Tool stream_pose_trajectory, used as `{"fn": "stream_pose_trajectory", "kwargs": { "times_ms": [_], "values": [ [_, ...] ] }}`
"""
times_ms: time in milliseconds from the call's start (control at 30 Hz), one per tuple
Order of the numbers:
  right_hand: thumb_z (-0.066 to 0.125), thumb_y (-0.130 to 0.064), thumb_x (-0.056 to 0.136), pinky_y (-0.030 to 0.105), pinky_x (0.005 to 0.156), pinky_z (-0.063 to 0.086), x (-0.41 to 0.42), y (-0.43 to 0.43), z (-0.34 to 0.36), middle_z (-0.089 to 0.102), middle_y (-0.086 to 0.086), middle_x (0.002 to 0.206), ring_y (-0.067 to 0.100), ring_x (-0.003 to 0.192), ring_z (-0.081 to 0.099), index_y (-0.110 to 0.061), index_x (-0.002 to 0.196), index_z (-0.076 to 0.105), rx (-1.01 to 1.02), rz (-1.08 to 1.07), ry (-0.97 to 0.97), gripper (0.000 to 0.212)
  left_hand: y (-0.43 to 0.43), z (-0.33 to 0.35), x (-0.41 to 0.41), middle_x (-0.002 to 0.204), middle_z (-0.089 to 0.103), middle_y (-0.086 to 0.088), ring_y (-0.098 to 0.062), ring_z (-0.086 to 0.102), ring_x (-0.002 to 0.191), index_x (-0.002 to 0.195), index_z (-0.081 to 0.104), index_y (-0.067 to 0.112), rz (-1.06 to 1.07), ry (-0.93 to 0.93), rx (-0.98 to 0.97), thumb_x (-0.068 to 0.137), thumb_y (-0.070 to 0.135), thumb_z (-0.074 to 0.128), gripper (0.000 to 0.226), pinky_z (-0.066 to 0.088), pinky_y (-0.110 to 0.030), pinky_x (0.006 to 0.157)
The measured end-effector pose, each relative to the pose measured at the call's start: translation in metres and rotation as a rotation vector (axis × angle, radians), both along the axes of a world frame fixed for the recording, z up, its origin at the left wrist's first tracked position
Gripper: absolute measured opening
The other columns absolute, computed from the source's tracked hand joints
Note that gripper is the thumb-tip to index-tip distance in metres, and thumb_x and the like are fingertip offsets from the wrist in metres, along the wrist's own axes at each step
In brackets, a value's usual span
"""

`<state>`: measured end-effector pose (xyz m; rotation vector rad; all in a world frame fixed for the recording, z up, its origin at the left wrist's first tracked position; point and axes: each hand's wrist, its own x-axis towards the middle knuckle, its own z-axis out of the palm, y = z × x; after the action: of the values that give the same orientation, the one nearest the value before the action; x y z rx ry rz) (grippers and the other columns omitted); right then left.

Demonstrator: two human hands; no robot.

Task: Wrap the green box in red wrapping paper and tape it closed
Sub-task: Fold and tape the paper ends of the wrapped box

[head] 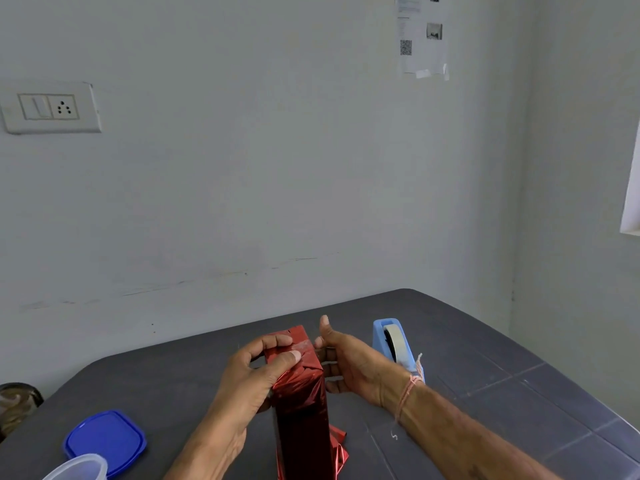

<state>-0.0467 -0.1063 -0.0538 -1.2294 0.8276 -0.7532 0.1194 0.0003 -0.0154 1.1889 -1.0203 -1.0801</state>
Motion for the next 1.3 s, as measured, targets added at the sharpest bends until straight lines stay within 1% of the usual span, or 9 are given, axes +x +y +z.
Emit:
{"fn": "stream_pose_trajectory", "kwargs": {
  "times_ms": [167,367,533,800,967,1067,1167,1233,1300],
  "values": [
    [0.074,-0.072,0.072,0.036,0.082,0.052,0.004,0.005,-0.011,0.071,-0.001,0.092,0.017,0.090,0.065,-0.019,0.102,0.064,-0.106,-0.043,0.030,0.062,-0.001,-0.001,-0.001,0.115,0.073,-0.001,0.002,0.073,0.077,0.105,0.076,0.018,-0.004,0.034,0.016,0.083,0.014,0.082,0.023,0.046,-0.004,0.049],
    [0.074,-0.078,0.066,0.035,0.074,0.056,0.007,0.011,-0.010,0.074,0.003,0.101,0.018,0.090,0.068,-0.018,0.101,0.063,-0.187,-0.160,0.076,0.071,0.000,0.000,-0.001,0.115,0.074,0.001,-0.004,0.075,0.080,0.104,0.076,0.019,0.018,0.036,0.004,0.083,0.015,0.082,0.022,0.047,-0.005,0.052],
    [0.063,-0.060,0.092,0.046,0.094,0.056,-0.008,0.040,0.009,0.073,0.007,0.118,0.023,0.107,0.070,-0.012,0.122,0.063,-0.294,-0.086,-0.039,0.056,0.002,-0.001,-0.003,0.108,0.075,0.000,-0.003,0.075,0.077,0.104,0.076,0.018,0.071,-0.049,-0.058,0.083,0.015,0.083,0.022,0.050,-0.009,0.054],
    [0.086,-0.064,0.065,0.034,0.103,0.053,-0.004,0.080,-0.006,0.058,-0.029,0.127,-0.005,0.122,0.055,-0.042,0.131,0.044,-0.638,-0.150,0.157,0.081,0.003,-0.002,-0.008,0.106,0.076,0.001,-0.009,0.076,0.082,0.102,0.077,0.023,0.126,-0.131,-0.087,0.085,0.025,0.082,0.018,0.056,-0.019,0.056],
    [0.088,-0.046,0.074,0.037,0.098,0.055,0.008,0.080,-0.030,0.064,-0.021,0.127,0.003,0.122,0.058,-0.037,0.135,0.049,-0.731,-0.235,0.149,0.073,0.005,-0.002,0.008,0.112,0.074,0.002,-0.007,0.074,0.088,0.106,0.075,0.030,0.079,-0.198,-0.058,0.089,0.032,0.077,0.017,0.058,-0.020,0.059],
    [0.084,-0.051,0.076,0.026,0.087,0.052,0.008,0.079,-0.038,0.065,-0.033,0.112,-0.005,0.102,0.060,-0.045,0.125,0.056,-0.698,-0.275,0.248,0.057,0.005,-0.003,0.024,0.119,0.068,0.000,-0.012,0.069,0.102,0.120,0.064,0.039,0.047,-0.205,-0.020,0.087,0.037,0.078,0.035,0.062,-0.030,0.065],
    [0.065,-0.079,0.073,0.028,0.072,0.052,0.005,0.078,-0.042,0.064,-0.036,0.079,-0.002,0.070,0.057,-0.044,0.111,0.065,-0.583,-0.423,0.400,0.051,0.003,-0.006,0.035,0.127,0.061,0.004,-0.015,0.063,0.113,0.132,0.053,0.045,0.026,-0.129,0.061,0.077,0.045,0.084,0.063,0.065,-0.045,0.076],
    [0.040,-0.092,0.074,0.037,0.077,0.059,0.007,0.082,-0.044,0.070,-0.023,0.088,0.003,0.078,0.068,-0.039,0.104,0.066,-0.443,-0.401,0.386,0.066,0.002,-0.009,0.038,0.126,0.066,0.002,-0.018,0.065,0.115,0.124,0.060,0.038,0.040,-0.093,0.096,0.066,0.049,0.088,0.065,0.063,-0.052,0.081],
    [0.026,-0.086,0.086,0.038,0.070,0.059,0.011,0.088,-0.040,0.069,-0.013,0.099,0.021,0.082,0.077,-0.039,0.113,0.060,-0.113,-0.276,0.257,0.064,0.003,-0.012,0.037,0.123,0.067,0.001,-0.019,0.064,0.116,0.120,0.061,0.032,0.066,-0.079,0.101,0.061,0.048,0.090,0.067,0.063,-0.054,0.082]
  ]
}}
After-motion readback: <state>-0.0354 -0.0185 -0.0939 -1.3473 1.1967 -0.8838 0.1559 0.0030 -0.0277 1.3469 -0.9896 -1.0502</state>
